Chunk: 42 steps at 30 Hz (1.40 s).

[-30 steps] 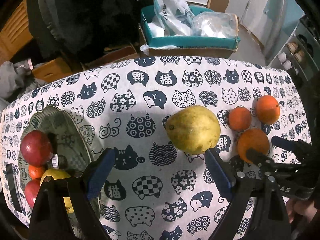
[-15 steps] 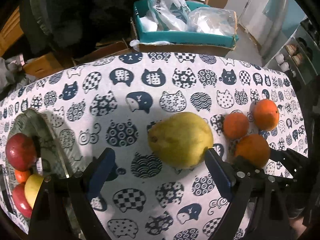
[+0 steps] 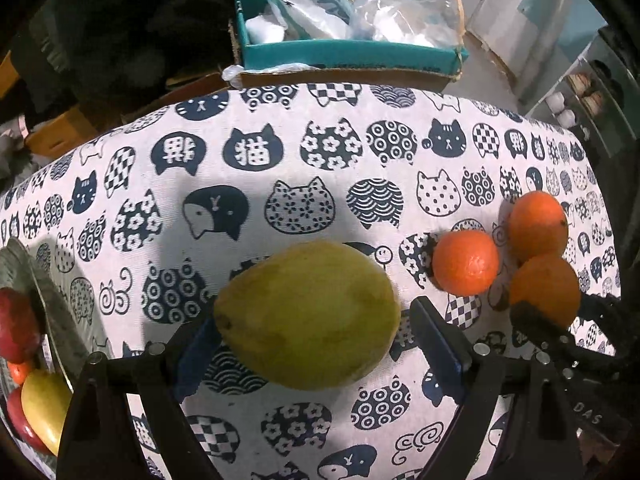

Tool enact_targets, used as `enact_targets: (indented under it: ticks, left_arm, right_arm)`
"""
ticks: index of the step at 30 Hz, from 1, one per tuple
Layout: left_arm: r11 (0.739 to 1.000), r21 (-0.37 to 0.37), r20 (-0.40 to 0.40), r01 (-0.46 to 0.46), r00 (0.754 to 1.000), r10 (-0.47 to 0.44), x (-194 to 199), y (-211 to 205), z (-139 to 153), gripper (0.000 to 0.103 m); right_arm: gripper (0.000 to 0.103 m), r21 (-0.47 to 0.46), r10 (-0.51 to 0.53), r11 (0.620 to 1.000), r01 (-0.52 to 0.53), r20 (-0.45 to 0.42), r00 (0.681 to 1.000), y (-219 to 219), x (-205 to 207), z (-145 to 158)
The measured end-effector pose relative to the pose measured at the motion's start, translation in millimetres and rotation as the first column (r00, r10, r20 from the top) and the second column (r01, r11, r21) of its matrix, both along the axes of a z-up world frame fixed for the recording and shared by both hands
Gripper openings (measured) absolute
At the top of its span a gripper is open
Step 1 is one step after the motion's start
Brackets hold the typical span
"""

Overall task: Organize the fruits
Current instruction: 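Grasp the second yellow-green pear with left tool while right tool grasps a large orange, then lift the pear with left tool while right tool lifts the large orange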

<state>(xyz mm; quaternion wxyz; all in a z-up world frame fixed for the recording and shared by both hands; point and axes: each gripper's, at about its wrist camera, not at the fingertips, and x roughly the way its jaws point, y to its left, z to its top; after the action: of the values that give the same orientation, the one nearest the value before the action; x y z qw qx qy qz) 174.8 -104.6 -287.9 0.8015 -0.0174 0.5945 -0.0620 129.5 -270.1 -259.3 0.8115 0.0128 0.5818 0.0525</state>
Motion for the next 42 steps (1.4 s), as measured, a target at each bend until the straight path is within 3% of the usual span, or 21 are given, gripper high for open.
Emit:
enact_targets:
  ticks: [2, 5, 16, 42]
  left_arm:
    - [1.0, 0.004, 0.005, 0.003, 1.0, -0.003, -0.7, -1.4, -0.7, 0.091]
    - [1.0, 0.014, 0.016, 0.005, 1.0, -0.006, -2.0, -0.9, -0.4, 0.08]
    - [0.999, 0.019, 0.058, 0.026, 0.998, -0.027, -15.4, 1.3, 8.7, 0.08]
    - [0.999, 0.007, 0.237, 0.035, 0.971, -0.035, -60.4, 16.6, 98.6, 0.08]
  right_arm:
    - [0.064, 0.001, 0.001, 1.0, -0.001, 0.001, 1.0, -1.1, -0.2, 0.4]
    - [0.064, 0.007, -0.001, 1.0, 0.001, 0.0, 1.0, -0.4, 0.3, 0.2]
    - [0.064, 0.006, 0.017, 1.0, -0.017, 0.041, 0.999, 7.1, -1.5, 13.8]
    - [0.064, 0.023, 0.049, 0.998, -0.054, 0.192, 0.98, 20.3, -23.2, 77.4]
